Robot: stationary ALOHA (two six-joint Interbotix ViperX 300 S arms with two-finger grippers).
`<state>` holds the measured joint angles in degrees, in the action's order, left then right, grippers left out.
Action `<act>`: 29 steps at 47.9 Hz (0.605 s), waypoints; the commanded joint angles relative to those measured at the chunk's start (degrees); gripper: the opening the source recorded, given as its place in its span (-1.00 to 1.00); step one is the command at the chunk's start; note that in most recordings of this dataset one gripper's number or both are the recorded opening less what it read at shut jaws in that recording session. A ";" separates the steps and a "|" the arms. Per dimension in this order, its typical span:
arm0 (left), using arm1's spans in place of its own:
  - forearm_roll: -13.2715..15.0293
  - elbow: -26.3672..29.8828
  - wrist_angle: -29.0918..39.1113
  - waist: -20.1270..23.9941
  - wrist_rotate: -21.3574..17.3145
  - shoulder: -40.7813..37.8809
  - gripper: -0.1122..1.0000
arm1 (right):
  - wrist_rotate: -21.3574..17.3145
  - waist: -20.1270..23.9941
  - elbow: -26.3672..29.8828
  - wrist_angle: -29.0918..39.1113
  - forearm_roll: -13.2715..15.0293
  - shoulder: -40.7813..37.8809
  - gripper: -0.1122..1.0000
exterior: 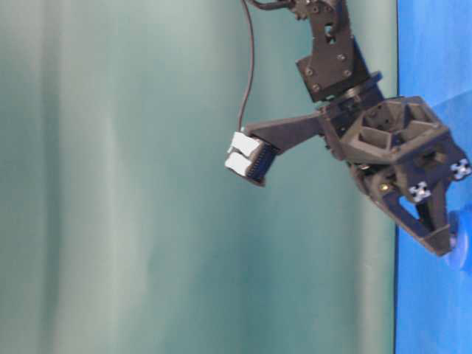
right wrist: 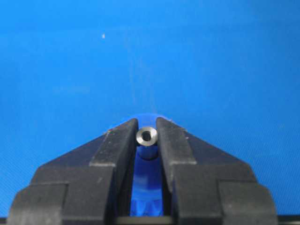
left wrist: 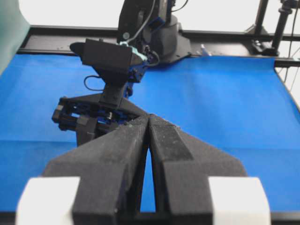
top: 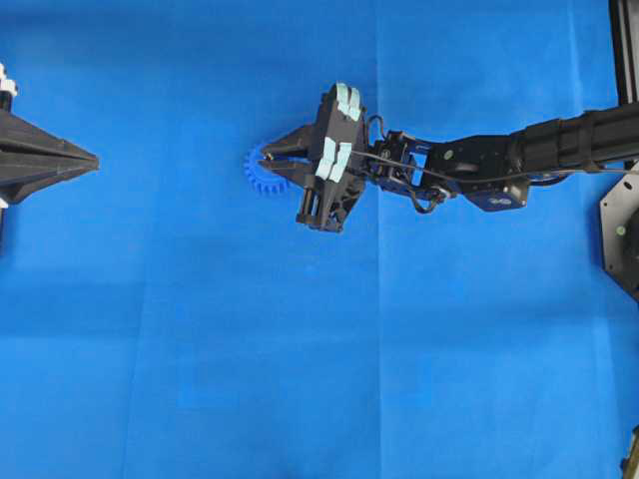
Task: Insert the shaft placed at a random location into the center hole of the small gear at another random location.
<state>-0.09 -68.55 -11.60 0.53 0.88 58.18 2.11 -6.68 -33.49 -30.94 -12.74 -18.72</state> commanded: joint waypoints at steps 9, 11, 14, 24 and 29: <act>-0.09 0.88 -0.26 0.09 0.00 -0.26 -0.80 | 0.09 -0.09 0.44 -0.09 -0.18 0.97 -0.75; -0.09 0.97 -0.26 0.09 0.00 -0.18 -0.80 | 0.09 -0.09 0.53 0.09 -0.18 0.97 -0.75; -0.09 0.97 -0.26 0.09 0.00 -0.26 -0.80 | 0.09 -0.09 0.62 0.53 -0.18 0.97 -0.75; -0.09 0.97 -0.26 0.09 0.00 -0.18 -0.80 | 0.35 -0.09 0.70 0.79 0.09 0.97 -0.74; -0.09 0.97 -0.26 0.09 0.00 -0.18 -0.80 | 0.35 -0.09 0.79 0.88 0.09 1.14 -0.74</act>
<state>0.00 -68.55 -11.60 0.53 0.88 58.18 2.37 -6.77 -33.49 -29.97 -12.74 -18.81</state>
